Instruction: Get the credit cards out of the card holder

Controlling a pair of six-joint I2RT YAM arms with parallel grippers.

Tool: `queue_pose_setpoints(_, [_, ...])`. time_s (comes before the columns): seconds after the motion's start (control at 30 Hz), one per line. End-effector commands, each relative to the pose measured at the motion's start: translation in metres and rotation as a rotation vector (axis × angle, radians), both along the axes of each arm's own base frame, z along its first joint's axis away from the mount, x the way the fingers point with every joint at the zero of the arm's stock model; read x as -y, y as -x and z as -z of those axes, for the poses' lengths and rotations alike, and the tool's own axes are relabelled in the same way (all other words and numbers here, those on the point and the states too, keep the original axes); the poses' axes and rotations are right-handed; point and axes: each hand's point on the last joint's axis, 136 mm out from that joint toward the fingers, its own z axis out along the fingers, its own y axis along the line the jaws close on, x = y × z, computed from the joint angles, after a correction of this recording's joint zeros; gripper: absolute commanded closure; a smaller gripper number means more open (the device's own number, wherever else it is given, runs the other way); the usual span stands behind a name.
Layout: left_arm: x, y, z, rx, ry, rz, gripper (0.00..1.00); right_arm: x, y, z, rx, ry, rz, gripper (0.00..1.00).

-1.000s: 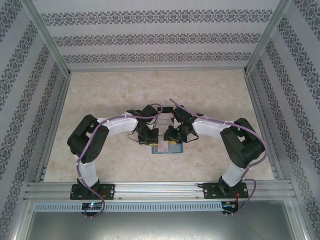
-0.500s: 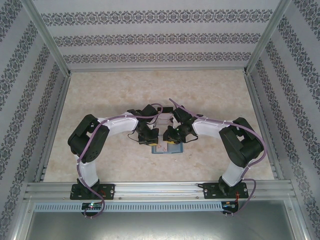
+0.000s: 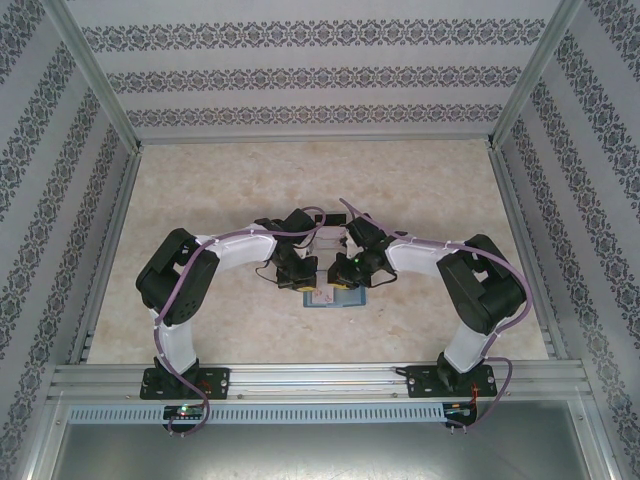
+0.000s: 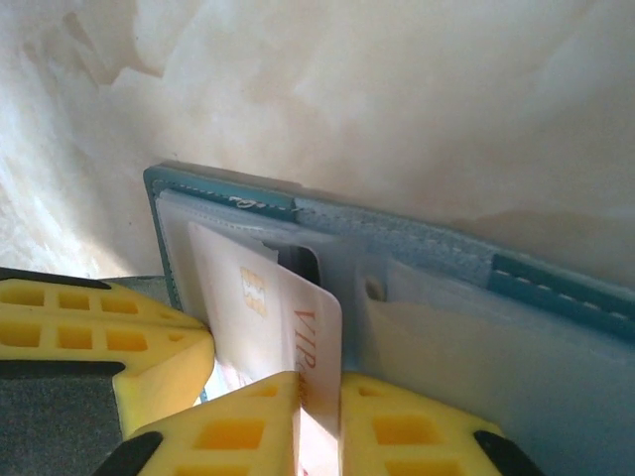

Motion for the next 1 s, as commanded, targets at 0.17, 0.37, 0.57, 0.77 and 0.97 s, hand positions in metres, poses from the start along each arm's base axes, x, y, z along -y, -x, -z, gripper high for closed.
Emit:
queue_pose_setpoints(0.17, [-0.030,0.018,0.035,-0.086,-0.150,-0.003,0.98,0.020,0.002,-0.001,0.010,0.051,0.026,0.87])
queue_pose_setpoints(0.37, [-0.030,0.018,0.035,-0.086,-0.149,-0.003,0.98,0.029,0.003,-0.005,0.017,0.080,0.028,0.88])
queue_pose_setpoints(0.57, [-0.030,0.018,0.034,-0.083,-0.149,0.000,0.99,0.040,0.003,-0.013,0.042,0.142,0.020,0.89])
queue_pose_setpoints(0.77, [-0.028,0.017,0.034,-0.081,-0.141,-0.001,0.98,0.056,0.003,-0.019,0.071,0.244,-0.002,0.90])
queue_pose_setpoints(0.97, [-0.027,0.016,0.034,-0.079,-0.136,0.002,0.98,0.053,0.000,-0.027,0.098,0.280,-0.025,0.91])
